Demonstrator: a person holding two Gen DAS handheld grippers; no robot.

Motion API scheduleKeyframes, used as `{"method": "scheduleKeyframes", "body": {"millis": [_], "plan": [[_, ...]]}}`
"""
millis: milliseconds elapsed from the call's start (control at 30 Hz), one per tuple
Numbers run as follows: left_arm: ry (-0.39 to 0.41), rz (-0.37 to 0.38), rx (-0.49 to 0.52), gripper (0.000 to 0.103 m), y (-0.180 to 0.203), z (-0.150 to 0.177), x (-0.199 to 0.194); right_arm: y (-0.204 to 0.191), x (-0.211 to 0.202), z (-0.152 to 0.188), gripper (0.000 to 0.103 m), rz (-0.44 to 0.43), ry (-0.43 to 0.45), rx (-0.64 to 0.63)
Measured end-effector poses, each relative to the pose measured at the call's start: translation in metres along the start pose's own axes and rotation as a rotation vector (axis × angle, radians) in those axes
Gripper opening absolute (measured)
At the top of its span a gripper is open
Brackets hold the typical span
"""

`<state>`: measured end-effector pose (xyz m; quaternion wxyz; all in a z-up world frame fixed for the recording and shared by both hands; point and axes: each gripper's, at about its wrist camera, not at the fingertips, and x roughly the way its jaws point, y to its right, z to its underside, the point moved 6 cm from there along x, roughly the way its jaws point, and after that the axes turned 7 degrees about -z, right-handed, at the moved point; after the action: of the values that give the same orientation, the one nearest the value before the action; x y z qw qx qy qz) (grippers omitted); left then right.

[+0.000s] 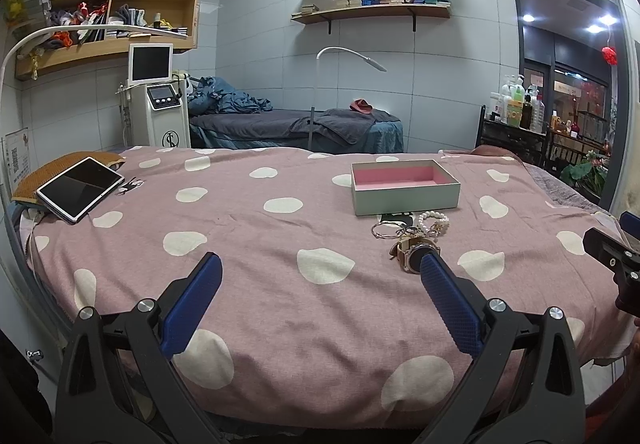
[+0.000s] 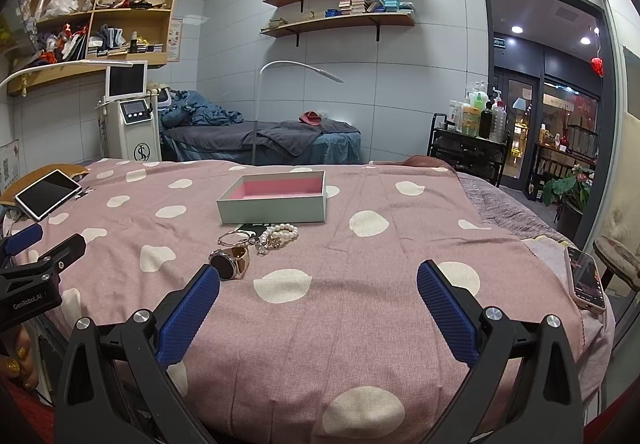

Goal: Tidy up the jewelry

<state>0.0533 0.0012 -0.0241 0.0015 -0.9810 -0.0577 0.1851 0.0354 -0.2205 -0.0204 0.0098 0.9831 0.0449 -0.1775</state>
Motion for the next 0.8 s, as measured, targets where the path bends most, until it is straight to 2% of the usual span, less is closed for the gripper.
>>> {"method": "scheduleKeyframes", "body": {"millis": [800], "plan": [[-0.003, -0.002, 0.01, 0.098, 0.0057, 0.0004, 0.0046, 0.0026, 0.0057, 0.0042, 0.097, -0.001, -0.005, 0.004]]}}
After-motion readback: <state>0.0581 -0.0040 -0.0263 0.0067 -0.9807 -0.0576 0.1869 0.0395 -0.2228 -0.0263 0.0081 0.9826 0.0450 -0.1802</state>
